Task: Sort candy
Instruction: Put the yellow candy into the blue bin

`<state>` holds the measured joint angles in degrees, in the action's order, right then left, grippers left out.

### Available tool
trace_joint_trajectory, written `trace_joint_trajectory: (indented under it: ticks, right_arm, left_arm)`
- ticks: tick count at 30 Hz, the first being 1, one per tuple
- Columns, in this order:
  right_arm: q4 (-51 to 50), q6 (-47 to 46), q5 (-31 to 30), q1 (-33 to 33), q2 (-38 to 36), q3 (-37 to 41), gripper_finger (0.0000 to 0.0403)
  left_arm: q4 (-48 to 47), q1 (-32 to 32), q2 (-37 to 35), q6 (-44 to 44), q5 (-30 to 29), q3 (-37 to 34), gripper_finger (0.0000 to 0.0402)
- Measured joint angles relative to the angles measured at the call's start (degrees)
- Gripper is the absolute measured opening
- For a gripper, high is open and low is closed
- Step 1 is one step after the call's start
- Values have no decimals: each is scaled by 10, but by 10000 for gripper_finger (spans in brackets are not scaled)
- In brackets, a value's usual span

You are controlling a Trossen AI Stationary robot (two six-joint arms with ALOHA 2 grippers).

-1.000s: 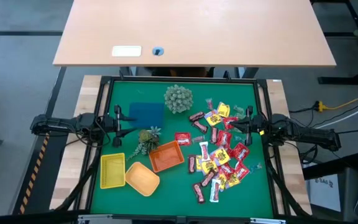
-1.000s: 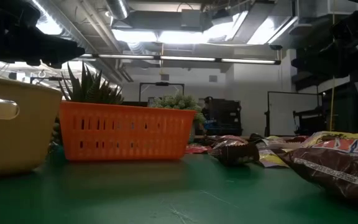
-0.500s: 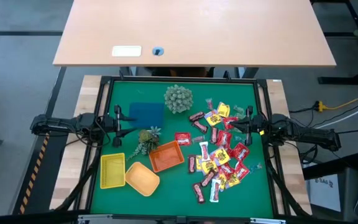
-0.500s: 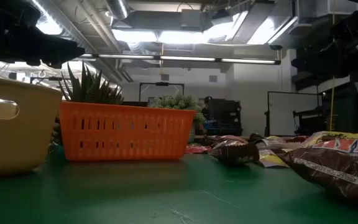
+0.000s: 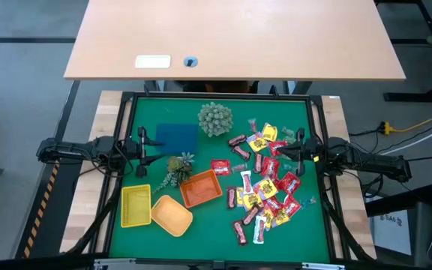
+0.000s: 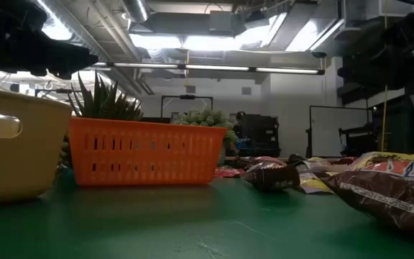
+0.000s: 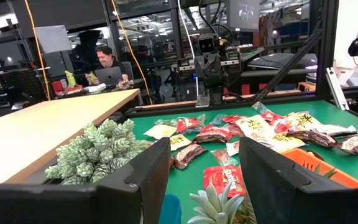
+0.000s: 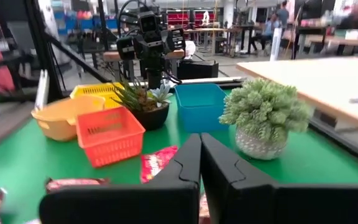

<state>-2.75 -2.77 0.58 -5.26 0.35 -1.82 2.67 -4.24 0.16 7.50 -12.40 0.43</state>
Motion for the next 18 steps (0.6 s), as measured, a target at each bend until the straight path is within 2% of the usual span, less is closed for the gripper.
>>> trace_joint_trajectory:
  ticks: [3, 6, 13, 18]
  right_arm:
    - [6, -61, -9, 0, 0, 1, 14]
    - [32, -101, -23, 0, 0, 2, 43]
    - [124, -133, -98, 0, 1, 2, 172]
    - [229, -112, -101, 0, 26, 1, 242]
  left_arm:
    - [0, 0, 0, -12, 0, 0, 179]
    - [0, 0, 0, -11, 0, 0, 179]
    - [0, 0, 0, -18, 0, 0, 179]
    - [0, 0, 0, -18, -1, 0, 179]
